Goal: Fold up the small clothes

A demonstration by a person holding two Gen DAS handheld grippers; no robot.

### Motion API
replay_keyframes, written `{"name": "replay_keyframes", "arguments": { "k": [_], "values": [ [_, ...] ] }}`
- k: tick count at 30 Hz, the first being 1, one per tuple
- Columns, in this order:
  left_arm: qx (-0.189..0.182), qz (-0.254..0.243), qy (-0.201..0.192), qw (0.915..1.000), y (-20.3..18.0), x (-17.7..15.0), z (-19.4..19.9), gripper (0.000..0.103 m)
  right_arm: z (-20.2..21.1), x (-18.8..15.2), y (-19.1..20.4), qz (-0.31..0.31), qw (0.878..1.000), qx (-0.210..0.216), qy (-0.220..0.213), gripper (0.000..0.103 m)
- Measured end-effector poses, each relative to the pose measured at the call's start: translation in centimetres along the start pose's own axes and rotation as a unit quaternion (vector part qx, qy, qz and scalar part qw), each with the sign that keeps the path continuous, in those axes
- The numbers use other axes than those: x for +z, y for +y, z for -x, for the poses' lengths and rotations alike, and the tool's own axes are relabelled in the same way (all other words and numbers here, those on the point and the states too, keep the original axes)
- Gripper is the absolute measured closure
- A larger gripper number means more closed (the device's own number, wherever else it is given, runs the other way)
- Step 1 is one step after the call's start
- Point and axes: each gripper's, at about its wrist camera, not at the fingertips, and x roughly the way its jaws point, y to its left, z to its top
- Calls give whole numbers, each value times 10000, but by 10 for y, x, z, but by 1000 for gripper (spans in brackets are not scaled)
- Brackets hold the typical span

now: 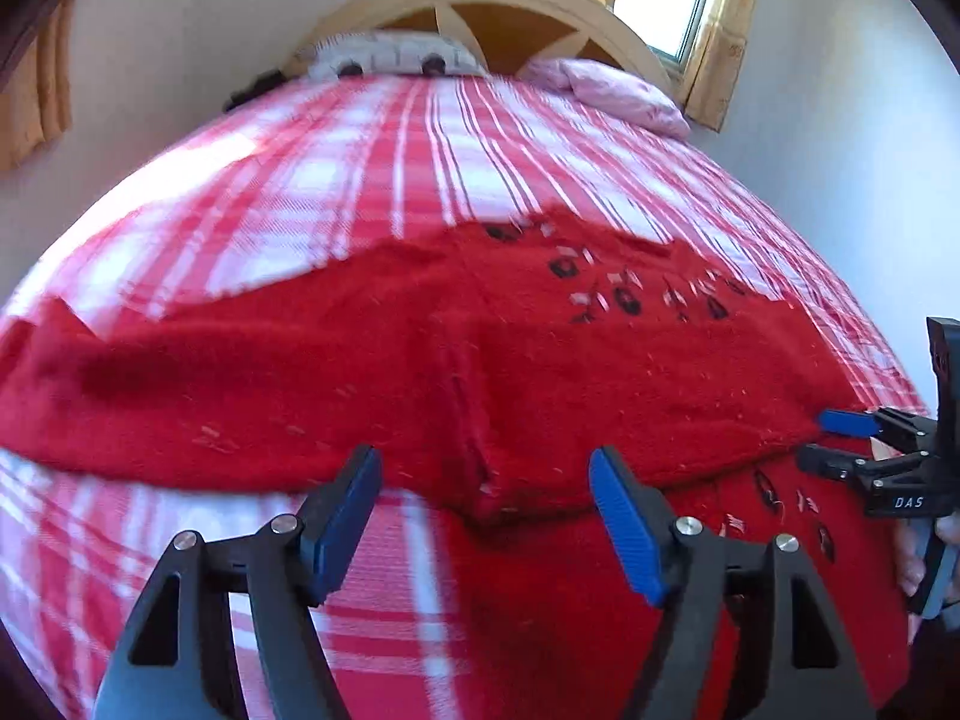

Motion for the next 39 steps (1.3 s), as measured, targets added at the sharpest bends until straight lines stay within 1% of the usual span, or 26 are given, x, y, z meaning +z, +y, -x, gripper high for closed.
{"name": "replay_keyframes", "arguments": {
  "k": [2, 3, 4, 5, 6, 7, 9, 10, 11, 12, 13, 14, 15, 16, 18, 19, 20, 22, 25, 27, 30, 31, 34, 36, 38, 39],
  "values": [
    [179, -89, -80, 9998, 9, 3, 13, 29, 5, -2, -2, -52, 10000, 48, -39, 20],
    [264, -107, -118, 9995, 15, 5, 19, 22, 8, -2, -4, -100, 9999, 83, -62, 20],
    [433, -107, -187, 9988, 26, 7, 25, 15, 11, -3, -6, -162, 9997, 128, -88, 20],
    [609, -86, -272, 9977, 40, 10, 31, 12, 14, -4, -8, -198, 9996, 152, -106, 20],
    [756, -48, -342, 9965, 55, 12, 37, 4, 15, -5, -9, -213, 9996, 154, -125, 20],
    [897, 60, -351, 9953, 73, 13, 42, 2, 17, -6, -9, -205, 9996, 132, -150, 20],
    [1259, 384, -393, 9905, 111, 16, 52, 2, 19, -8, -9, -184, 9996, 120, -172, 20],
    [1392, 598, -500, 9872, 134, 17, 59, 2, 20, -10, -9, -188, 9996, 122, -180, 20],
    [1529, 777, -612, 9833, 153, 16, 65, 2, 21, -11, -9, -194, 9996, 115, -190, 20],
    [1734, 997, -714, 9772, 173, 16, 72, 2, 22, -12, -9, -194, 9996, 111, -198, 20],
    [1932, 1315, -819, 9688, 198, 16, 79, 2, 23, -13, -9, -191, 9995, 113, -206, 20],
    [2017, 1708, -895, 9603, 225, 14, 86, 2, 24, -14, -9, -183, 9995, 116, -222, 20],
    [2044, 1969, -908, 9546, 242, 12, 89, 2, 26, -15, -9, -169, 9995, 113, -242, 20],
    [2158, 2303, -902, 9446, 264, 9, 92, 2, 28, -16, -8, -145, 9995, 100, -262, 20],
    [2400, 2608, -790, 9317, 295, 6, 91, 2, 33, -17, -6, -86, 9995, 71, -306, 20],
    [2488, 2694, -683, 9278, 303, 5, 89, 2, 36, -17, -5, -63, 9994, 63, -327, 20],
    [2518, 2779, -597, 9251, 310, 4, 87, 2, 39, -18, -4, -34, 9993, 47, -358, 20],
    [2281, 2894, -530, 9281, 316, 1, 80, 2, 44, -18, -2, 17, 9991, 23, -412, 20],
    [2135, 2936, -400, 9309, 313, 2, 67, 2, 50, -19, 3, 110, 9988, -29, -475, 20],
    [2030, 3054, -373, 9296, 315, 1, 59, 2, 52, -19, 7, 176, 9986, -49, -500, 20],
    [1862, 3374, -416, 9218, 326, -5, 53, 2, 55, -20, 14, 270, 9982, -57, -540, 20],
    [1812, 3431, -455, 9206, 328, -5, 53, 2, 56, -21, 17, 302, 9980, -57, -554, 20],
    [1821, 3399, -524, 9212, 330, -3, 55, 2, 57, -22, 22, 382, 9976, -65, -568, 20],
    [1750, 3450, -591, 9202, 334, -2, 53, 3, 56, -24, 24, 419, 9975, -94, -561, 20],
    [1799, 3451, -584, 9193, 337, 0, 49, 18, 56, -24, 25, 422, 9975, -104, -561, 20],
    [1857, 3429, -585, 9190, 339, 1, 49, 37, 56, -24, 25, 412, 9975, -100, -565, 20]
  ]
}}
